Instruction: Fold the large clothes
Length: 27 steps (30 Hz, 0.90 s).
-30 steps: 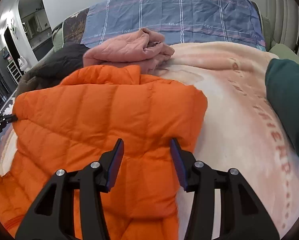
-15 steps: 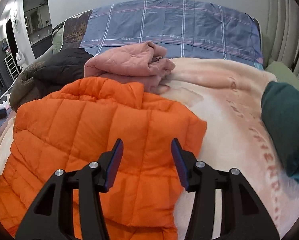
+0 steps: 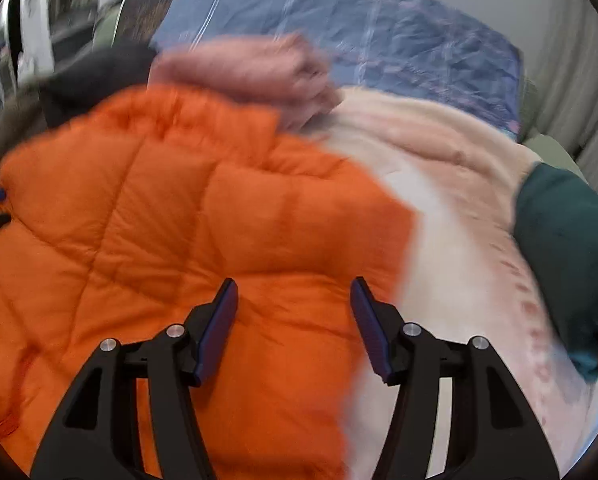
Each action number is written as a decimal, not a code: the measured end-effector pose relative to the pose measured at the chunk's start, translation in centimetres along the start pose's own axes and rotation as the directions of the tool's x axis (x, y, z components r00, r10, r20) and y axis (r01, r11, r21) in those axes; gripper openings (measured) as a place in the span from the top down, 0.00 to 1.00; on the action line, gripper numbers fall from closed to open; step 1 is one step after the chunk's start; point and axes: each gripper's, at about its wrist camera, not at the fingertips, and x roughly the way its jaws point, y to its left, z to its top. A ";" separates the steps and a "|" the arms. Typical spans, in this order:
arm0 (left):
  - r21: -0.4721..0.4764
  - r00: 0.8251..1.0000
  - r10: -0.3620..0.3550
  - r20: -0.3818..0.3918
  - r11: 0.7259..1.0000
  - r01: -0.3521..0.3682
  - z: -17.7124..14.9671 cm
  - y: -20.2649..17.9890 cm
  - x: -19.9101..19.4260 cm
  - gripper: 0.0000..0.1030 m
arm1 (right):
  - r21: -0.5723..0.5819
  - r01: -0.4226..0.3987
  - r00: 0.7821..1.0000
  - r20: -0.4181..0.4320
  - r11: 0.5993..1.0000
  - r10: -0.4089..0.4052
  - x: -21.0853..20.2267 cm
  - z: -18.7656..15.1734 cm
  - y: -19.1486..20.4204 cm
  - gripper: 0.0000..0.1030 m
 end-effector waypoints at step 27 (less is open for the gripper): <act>-0.224 0.927 -0.370 0.054 0.901 0.372 -20.2 -2.9 -16.3 0.19 | 0.350 -0.446 0.891 0.090 0.824 0.444 -18.3 -26.2 -1.4 0.42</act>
